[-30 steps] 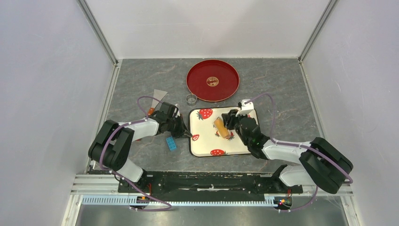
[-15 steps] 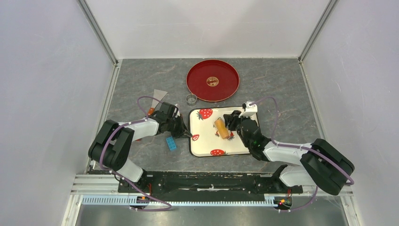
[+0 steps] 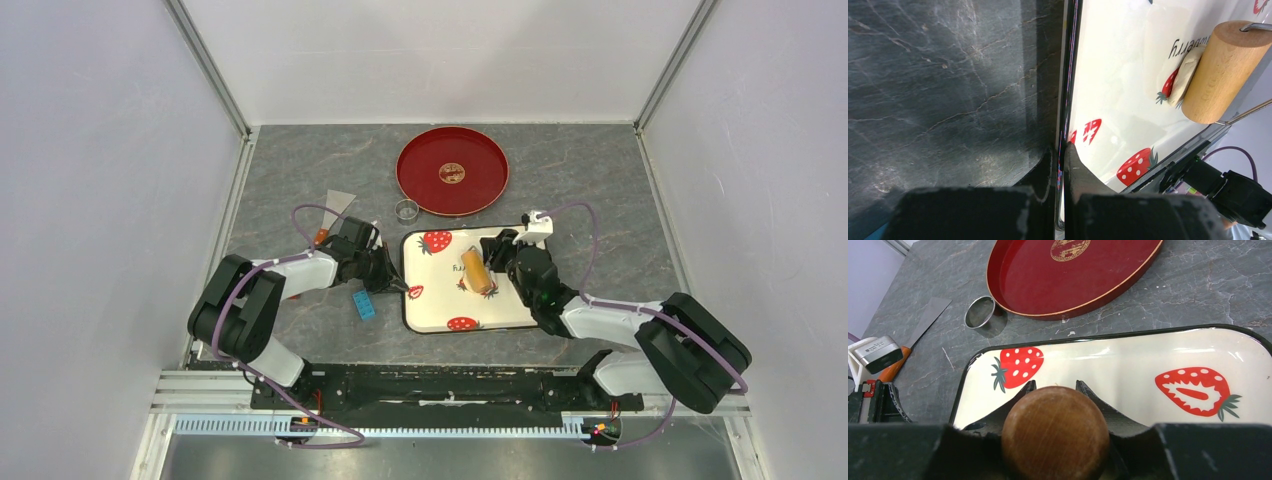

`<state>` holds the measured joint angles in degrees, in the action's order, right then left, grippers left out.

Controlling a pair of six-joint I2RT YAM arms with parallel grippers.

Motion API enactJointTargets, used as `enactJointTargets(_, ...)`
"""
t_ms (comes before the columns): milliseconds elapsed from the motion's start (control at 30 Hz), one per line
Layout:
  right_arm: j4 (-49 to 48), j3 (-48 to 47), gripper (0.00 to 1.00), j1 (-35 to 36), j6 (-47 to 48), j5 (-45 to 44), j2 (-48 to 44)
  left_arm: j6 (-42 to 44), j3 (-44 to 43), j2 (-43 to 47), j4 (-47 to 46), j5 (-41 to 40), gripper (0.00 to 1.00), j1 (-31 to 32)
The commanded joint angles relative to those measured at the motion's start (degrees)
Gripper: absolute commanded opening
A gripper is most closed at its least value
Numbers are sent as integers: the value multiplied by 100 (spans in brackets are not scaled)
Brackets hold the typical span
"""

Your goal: Roll out the dumpling wrappers from the dough

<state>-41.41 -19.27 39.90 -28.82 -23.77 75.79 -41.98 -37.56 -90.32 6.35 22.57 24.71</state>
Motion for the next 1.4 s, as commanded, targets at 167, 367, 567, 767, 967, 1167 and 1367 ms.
enactJointTargets(167, 1841, 511, 0, -74, 746, -544, 460, 148, 414, -447, 789, -1307, 2, -27)
enactJointTargets(367, 2006, 517, 0, -66, 854, -771, 578, 107, 522, -373, 688, -1245, 2, -28)
enactJointTargets(567, 2029, 542, 0, -70, 708, -1028, 658, 106, 539, -388, 666, -1230, 2, -28)
enactJointTargets(767, 2089, 356, 0, 4, 820, -1062, 948, 107, 558, -343, 657, -1237, 2, -26)
enactJointTargets(967, 2006, 342, 0, 144, 789, -977, 1255, 110, 569, -347, 648, -1222, 2, -21)
enactJointTargets(1167, 1795, 632, 0, 221, 597, -920, 1347, 108, 578, -345, 649, -1220, 2, -24)
enactJointTargets(1367, 1728, 604, 0, 352, 632, -862, 1704, 96, 567, -352, 666, -1237, 2, -28)
